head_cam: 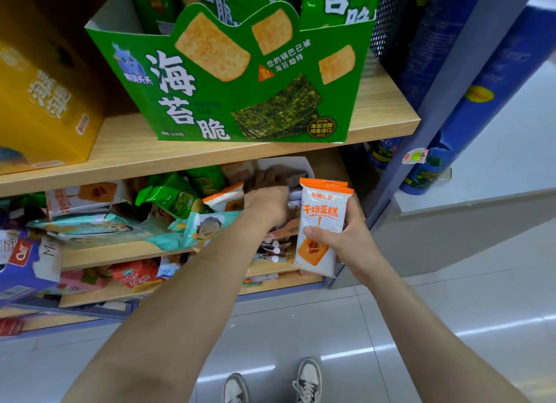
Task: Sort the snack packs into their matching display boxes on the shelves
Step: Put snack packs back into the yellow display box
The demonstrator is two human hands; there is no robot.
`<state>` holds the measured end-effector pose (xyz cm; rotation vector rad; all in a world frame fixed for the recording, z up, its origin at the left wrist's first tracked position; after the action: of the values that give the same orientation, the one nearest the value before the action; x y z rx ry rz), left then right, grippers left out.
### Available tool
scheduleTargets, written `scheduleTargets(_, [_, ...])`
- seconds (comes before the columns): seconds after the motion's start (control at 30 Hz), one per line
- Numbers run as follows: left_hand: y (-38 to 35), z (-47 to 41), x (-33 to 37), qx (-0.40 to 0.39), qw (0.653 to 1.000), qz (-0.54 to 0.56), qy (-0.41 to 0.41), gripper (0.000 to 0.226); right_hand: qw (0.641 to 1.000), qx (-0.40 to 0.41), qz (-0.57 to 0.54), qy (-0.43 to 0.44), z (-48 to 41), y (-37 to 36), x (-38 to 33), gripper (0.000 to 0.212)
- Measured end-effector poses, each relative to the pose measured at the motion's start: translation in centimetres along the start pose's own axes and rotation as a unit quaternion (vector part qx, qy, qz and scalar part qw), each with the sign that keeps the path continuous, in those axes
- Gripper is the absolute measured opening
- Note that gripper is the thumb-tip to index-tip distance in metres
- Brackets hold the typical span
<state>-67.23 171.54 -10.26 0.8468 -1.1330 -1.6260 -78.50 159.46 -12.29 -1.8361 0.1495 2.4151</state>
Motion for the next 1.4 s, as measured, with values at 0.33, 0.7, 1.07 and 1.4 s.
scheduleTargets(0.33, [2.8, 3.2, -1.4, 0.188, 0.973, 0.129, 0.047, 0.062, 0.993, 0.038, 0.086, 0.064, -0.2, -0.1, -2.0, 0.083])
scheduleTargets(0.7, [4.4, 5.2, -0.9, 0.238, 0.967, 0.089, 0.008, 0.060, 0.969, 0.024, -0.236, -0.070, -0.1, 0.9, 1.0, 0.056])
scheduleTargets(1.07, [4.1, 16.4, -1.6, 0.467, 0.824, 0.199, -0.252, 0.064, 0.983, 0.025, -0.177, -0.046, 0.3, 3.8, 0.8, 0.077])
scheduleTargets(1.4, [-4.1, 15.9, -8.0, 0.062, 0.935, 0.345, -0.059, 0.122, 0.970, -0.008, -0.244, -0.018, -1.9, -1.0, -4.2, 0.047])
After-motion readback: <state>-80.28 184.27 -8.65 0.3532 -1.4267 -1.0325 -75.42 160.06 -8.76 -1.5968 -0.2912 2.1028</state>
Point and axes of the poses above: each hand's wrist, its own z-axis away from the middle knuckle, its own y-axis out of the back of the hand, x = y × z, the point moved 8 cm from there along -z, towards the middle knuckle, and after that the axes turned 3 degrees about -x, right-handed, at the moved point
